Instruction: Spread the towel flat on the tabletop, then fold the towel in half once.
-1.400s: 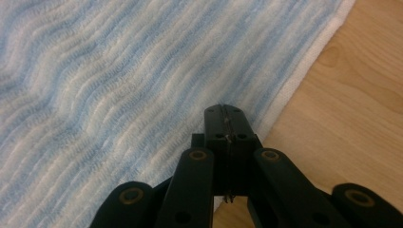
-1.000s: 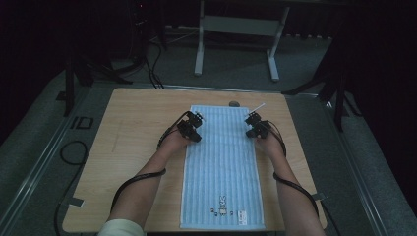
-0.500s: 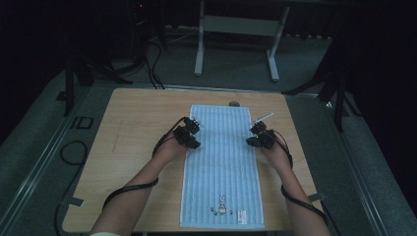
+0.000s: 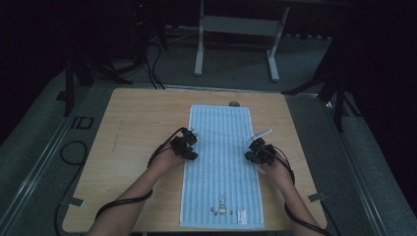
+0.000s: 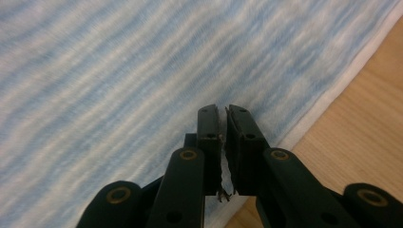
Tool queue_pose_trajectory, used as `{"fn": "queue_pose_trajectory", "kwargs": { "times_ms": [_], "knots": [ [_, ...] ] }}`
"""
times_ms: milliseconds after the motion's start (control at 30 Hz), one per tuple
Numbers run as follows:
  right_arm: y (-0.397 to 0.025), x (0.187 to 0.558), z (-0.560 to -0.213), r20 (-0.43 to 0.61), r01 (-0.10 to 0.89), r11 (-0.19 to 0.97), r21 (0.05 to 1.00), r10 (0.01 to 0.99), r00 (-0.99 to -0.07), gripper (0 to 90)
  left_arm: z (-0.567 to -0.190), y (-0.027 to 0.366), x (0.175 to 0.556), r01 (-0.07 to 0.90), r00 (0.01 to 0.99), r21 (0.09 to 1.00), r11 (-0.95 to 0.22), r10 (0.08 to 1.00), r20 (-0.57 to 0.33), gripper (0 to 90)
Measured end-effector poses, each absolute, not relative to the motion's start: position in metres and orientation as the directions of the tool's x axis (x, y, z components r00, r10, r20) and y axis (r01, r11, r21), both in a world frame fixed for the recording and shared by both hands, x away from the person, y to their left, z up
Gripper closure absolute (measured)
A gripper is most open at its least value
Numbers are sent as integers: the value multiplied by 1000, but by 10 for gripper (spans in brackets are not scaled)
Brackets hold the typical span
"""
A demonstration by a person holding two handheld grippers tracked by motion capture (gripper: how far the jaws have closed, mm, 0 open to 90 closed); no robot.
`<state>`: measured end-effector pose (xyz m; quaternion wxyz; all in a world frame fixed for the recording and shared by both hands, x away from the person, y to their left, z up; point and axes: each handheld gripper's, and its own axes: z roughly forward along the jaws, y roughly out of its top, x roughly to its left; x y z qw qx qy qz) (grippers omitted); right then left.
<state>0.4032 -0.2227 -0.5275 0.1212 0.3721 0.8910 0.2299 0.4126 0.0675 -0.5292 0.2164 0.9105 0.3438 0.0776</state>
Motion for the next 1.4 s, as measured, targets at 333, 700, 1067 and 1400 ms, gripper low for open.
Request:
{"fn": "queue_pose_trajectory", "kwargs": {
  "times_ms": [333, 700, 1067, 1400],
  "knots": [
    [-224, 415, -525, -51, 618, 620, 483, 725, -687, 809, -527, 66, 417, 597, 745, 451, -663, 667, -6, 578],
    [-239, 446, -504, -41, 671, 548, 500, 788, -614, 619, -513, 79, 435, 641, 671, 482, -598, 741, 26, 464],
    [-247, 492, -514, -13, 777, 449, 442, 869, -494, 528, -525, 94, 478, 732, 558, 510, -452, 827, -68, 463],
    [-241, 498, -525, 7, 786, 465, 408, 859, -512, 635, -535, 83, 489, 718, 571, 506, -478, 820, -35, 548]
  ]
}}
